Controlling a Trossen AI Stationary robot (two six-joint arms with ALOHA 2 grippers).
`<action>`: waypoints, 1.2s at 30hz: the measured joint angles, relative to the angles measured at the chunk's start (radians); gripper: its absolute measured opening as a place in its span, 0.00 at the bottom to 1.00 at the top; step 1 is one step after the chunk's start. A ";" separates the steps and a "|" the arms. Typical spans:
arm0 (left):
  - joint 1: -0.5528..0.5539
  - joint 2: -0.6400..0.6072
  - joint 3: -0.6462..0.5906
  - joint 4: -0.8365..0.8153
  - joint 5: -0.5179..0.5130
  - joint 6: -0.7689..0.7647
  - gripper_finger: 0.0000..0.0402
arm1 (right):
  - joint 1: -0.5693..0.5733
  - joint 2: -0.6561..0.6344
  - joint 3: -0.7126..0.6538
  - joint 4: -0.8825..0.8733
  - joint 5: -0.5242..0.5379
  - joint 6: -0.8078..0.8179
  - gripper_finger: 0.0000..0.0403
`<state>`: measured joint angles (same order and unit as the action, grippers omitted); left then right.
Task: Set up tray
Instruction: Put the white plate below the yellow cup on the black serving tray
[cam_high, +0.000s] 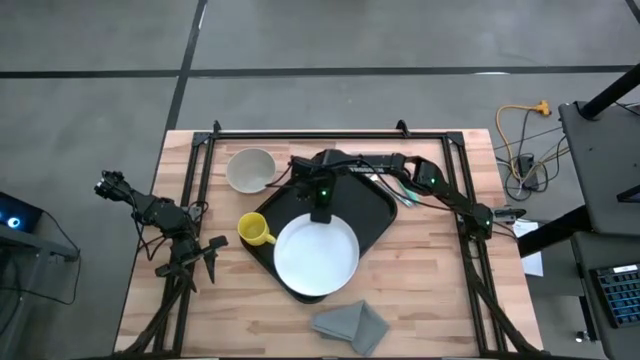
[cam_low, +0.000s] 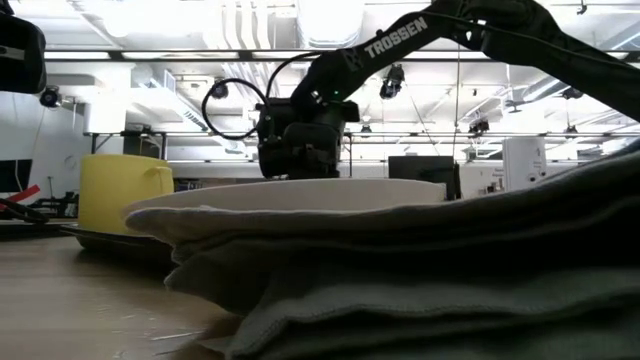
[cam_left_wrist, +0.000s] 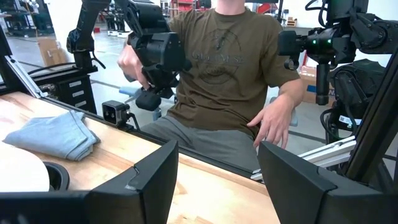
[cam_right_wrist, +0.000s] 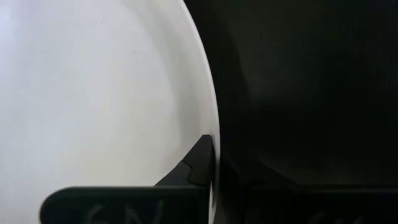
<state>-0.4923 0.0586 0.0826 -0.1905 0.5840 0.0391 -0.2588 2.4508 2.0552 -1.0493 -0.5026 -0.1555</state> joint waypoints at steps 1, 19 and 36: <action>0.000 0.000 0.000 0.000 0.000 0.000 0.52 | 0.001 0.000 0.000 0.011 0.002 0.000 0.02; 0.000 0.000 0.000 0.000 0.000 0.000 0.52 | -0.001 0.001 0.000 0.143 0.008 -0.005 0.02; 0.000 0.000 0.000 0.000 0.000 0.000 0.52 | -0.001 0.001 0.000 0.149 0.008 -0.017 0.02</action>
<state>-0.4923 0.0586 0.0826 -0.1905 0.5842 0.0391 -0.2600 2.4519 2.0552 -0.9005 -0.4946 -0.1723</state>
